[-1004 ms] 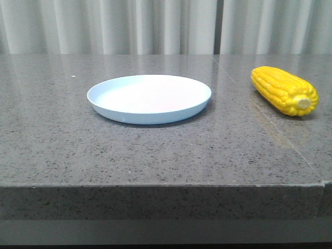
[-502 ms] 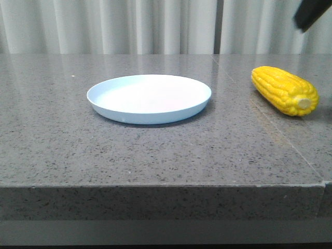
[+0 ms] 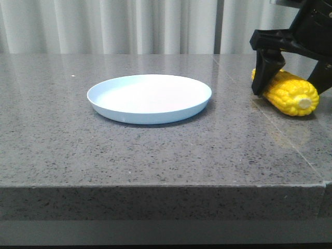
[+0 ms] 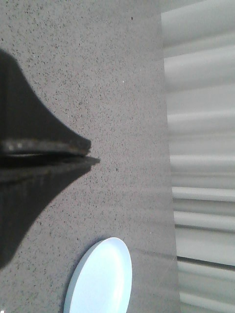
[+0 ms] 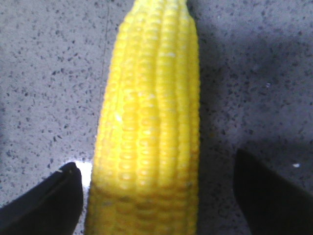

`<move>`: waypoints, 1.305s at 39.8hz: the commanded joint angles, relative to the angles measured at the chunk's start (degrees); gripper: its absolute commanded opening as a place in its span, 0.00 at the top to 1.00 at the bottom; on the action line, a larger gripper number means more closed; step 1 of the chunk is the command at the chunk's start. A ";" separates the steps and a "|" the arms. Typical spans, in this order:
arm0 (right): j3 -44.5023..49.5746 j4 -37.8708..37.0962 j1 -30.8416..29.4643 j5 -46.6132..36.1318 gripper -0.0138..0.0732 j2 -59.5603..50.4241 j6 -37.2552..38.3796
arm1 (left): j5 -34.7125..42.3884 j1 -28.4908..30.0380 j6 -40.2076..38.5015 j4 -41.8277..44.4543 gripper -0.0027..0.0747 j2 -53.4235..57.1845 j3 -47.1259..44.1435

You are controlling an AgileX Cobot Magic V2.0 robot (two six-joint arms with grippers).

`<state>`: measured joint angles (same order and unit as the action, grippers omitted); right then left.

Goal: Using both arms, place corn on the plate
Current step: 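Lower the right gripper over the yellow corn cob and close it, then lift the corn cob with the right gripper and carry it over the plate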

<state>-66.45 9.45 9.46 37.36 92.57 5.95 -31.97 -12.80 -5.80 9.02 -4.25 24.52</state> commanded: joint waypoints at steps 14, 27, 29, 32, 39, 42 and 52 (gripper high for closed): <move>-3.05 0.88 -0.08 -2.26 0.66 -6.33 -0.08 | 4.42 -0.03 -0.22 0.16 0.99 -0.74 1.41; -12.35 -0.46 9.61 2.33 0.66 -7.06 4.15 | 4.42 -0.03 -0.22 0.16 0.99 -0.74 1.41; -14.19 -2.83 12.09 2.37 0.66 -6.20 7.44 | 4.42 -0.03 -0.22 0.16 0.99 -0.74 1.41; -17.07 -9.45 16.78 3.04 0.66 -3.86 14.32 | 4.42 -0.03 -0.22 0.16 0.99 -0.74 1.41; -22.96 -21.15 25.13 6.23 0.66 2.66 26.38 | 4.42 -0.03 -0.22 0.16 0.99 -0.74 1.41; -24.77 -21.45 27.07 5.96 0.66 4.99 28.69 | 4.42 -0.03 -0.22 0.16 0.99 -0.74 1.41; -26.98 -21.01 28.98 4.84 0.65 10.19 31.06 | 4.42 -0.03 -0.22 0.16 0.99 -0.74 1.41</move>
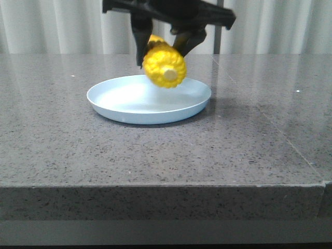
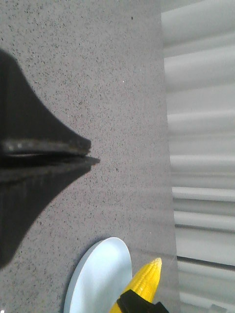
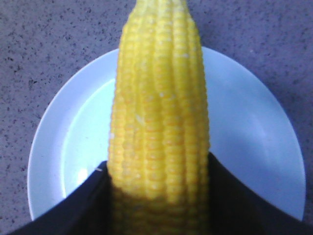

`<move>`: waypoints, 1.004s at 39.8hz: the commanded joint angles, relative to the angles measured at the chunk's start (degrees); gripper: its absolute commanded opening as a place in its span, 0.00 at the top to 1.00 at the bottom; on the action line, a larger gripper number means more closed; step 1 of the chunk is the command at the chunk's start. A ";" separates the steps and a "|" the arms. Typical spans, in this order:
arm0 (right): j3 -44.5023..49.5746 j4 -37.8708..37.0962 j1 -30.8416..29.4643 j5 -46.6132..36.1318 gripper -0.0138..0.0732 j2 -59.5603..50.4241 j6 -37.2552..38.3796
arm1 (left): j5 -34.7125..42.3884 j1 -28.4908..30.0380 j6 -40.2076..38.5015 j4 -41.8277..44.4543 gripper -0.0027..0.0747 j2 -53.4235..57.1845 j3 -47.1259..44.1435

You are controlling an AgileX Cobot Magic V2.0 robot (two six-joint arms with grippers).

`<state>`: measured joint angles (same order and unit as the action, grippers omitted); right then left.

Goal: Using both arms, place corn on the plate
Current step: 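Lift the corn cob with the right gripper and carry it over the plate, then lower the corn onto the plate and open the right gripper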

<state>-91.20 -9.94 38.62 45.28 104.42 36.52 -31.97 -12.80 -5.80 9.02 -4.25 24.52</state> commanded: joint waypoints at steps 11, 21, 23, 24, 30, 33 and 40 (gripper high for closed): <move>-2.16 0.40 -0.18 -2.53 0.34 0.07 0.49 | 4.42 -0.03 -0.22 0.16 0.99 -0.74 1.41; -2.22 1.03 -0.18 -1.98 0.09 -1.16 0.49 | 4.42 -0.03 -0.22 0.16 0.99 -0.74 1.41; -2.28 0.39 -0.31 -2.14 0.09 -2.12 0.49 | 4.42 -0.03 -0.22 0.16 0.99 -0.74 1.41; -2.28 0.08 -0.36 -2.41 0.09 -2.93 0.49 | 4.42 -0.03 -0.22 0.16 0.99 -0.74 1.41; -2.28 -1.58 -1.35 -3.87 0.12 -7.22 0.49 | 4.42 -0.03 -0.22 0.16 0.99 -0.74 1.41; -2.28 -1.58 -2.37 -3.81 0.24 -8.95 0.49 | 4.42 -0.03 -0.22 0.16 0.99 -0.74 1.41; -2.28 -1.98 -4.83 -2.53 0.67 -11.80 0.49 | 4.42 -0.03 -0.22 0.16 0.99 -0.74 1.41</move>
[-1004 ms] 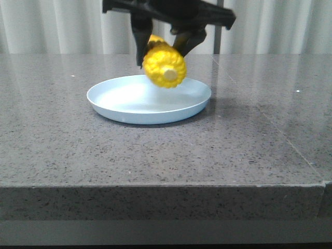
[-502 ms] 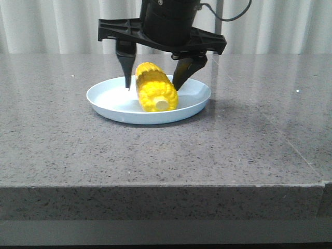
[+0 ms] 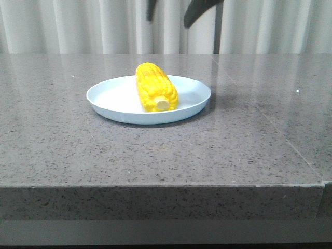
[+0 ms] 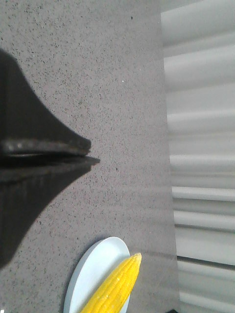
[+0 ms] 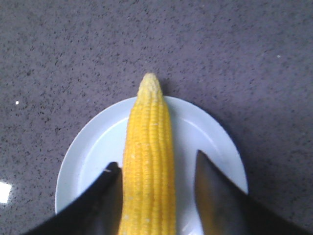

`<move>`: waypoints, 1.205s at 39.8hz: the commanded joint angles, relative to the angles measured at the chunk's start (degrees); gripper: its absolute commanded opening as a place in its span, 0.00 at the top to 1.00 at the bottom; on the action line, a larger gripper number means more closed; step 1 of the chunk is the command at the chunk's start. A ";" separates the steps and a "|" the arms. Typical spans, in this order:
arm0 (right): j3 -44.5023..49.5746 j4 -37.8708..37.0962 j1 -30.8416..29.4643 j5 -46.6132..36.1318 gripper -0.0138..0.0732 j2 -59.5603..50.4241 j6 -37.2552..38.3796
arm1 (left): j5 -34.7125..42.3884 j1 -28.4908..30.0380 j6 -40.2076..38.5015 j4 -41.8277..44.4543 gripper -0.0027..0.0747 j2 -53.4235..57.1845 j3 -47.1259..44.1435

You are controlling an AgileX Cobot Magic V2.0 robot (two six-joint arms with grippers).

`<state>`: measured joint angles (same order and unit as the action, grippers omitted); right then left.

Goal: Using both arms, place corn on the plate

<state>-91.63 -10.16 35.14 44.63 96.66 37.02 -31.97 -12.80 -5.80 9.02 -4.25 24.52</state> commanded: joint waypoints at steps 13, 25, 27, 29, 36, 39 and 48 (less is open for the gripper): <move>-1.56 -5.90 -9.93 5.91 0.92 -9.87 -1.55 | 4.42 -0.03 -0.22 0.16 0.99 -0.74 1.41; 1.29 -0.80 -22.21 11.78 0.92 -17.27 -16.56 | 4.42 -0.03 -0.22 0.16 0.99 -0.74 1.41; 3.76 -0.32 -24.01 10.76 0.92 -19.19 -16.75 | 4.42 -0.03 -0.22 0.16 0.99 -0.74 1.41; 6.71 -0.32 -25.40 9.73 0.92 -21.27 -16.75 | 4.42 -0.03 -0.22 0.16 0.99 -0.74 1.41; 19.40 0.16 -27.18 5.57 0.92 -29.71 -16.75 | 4.42 -0.03 -0.22 0.16 0.99 -0.74 1.41; 24.29 1.69 -27.18 3.49 0.92 -33.35 -16.75 | 4.42 -0.03 -0.22 0.16 0.99 -0.74 1.41; 39.96 1.97 -27.18 -4.84 0.92 -46.75 -16.75 | 4.42 -0.03 -0.22 0.16 0.99 -0.74 1.41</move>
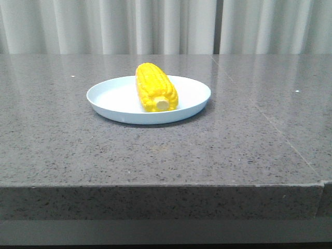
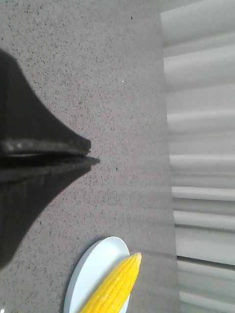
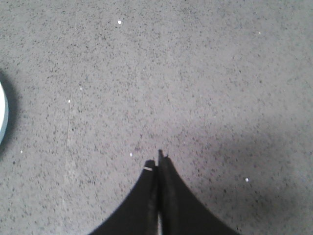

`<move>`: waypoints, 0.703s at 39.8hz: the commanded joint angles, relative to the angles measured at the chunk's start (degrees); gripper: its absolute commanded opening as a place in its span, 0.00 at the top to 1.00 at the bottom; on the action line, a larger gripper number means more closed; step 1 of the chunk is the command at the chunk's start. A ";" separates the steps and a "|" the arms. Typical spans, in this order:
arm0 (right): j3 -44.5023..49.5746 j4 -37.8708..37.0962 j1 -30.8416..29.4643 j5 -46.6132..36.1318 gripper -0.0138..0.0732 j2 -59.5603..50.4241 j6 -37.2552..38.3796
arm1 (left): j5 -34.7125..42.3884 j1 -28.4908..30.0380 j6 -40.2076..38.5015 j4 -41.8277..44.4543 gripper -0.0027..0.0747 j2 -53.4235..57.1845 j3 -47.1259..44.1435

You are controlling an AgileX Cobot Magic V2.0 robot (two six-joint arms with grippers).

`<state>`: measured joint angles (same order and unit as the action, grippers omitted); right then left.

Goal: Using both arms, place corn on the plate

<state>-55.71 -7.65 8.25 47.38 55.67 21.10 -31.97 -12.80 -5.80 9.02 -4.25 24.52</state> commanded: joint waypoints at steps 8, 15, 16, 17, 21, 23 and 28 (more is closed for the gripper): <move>18.40 -2.77 -0.29 -18.23 0.92 -22.05 -0.82 | 4.42 -0.03 -0.22 0.16 0.99 -0.74 1.41; 27.63 -6.17 -0.29 -23.25 0.92 -35.75 -0.82 | 4.42 -0.03 -0.22 0.16 0.99 -0.74 1.41; 28.38 -6.53 -0.29 -23.62 0.92 -37.26 -0.82 | 4.42 -0.03 -0.22 0.16 0.99 -0.74 1.41; 29.27 -6.85 -0.29 -23.81 0.92 -39.13 -0.82 | 4.42 -0.03 -0.22 0.16 0.99 -0.74 1.41; 31.50 -7.04 -0.29 -24.21 0.92 -44.64 -0.82 | 4.42 -0.03 -0.22 0.16 0.99 -0.74 1.41; 31.91 -7.04 -0.29 -24.21 0.92 -46.23 -0.82 | 4.42 -0.03 -0.22 0.16 0.99 -0.74 1.41; 32.16 -7.04 -0.29 -24.57 0.92 -47.41 -0.82 | 4.42 -0.03 -0.22 0.16 0.99 -0.74 1.41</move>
<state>-22.31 -13.24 8.25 28.22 8.04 20.88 -31.97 -12.80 -5.80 9.02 -4.25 24.52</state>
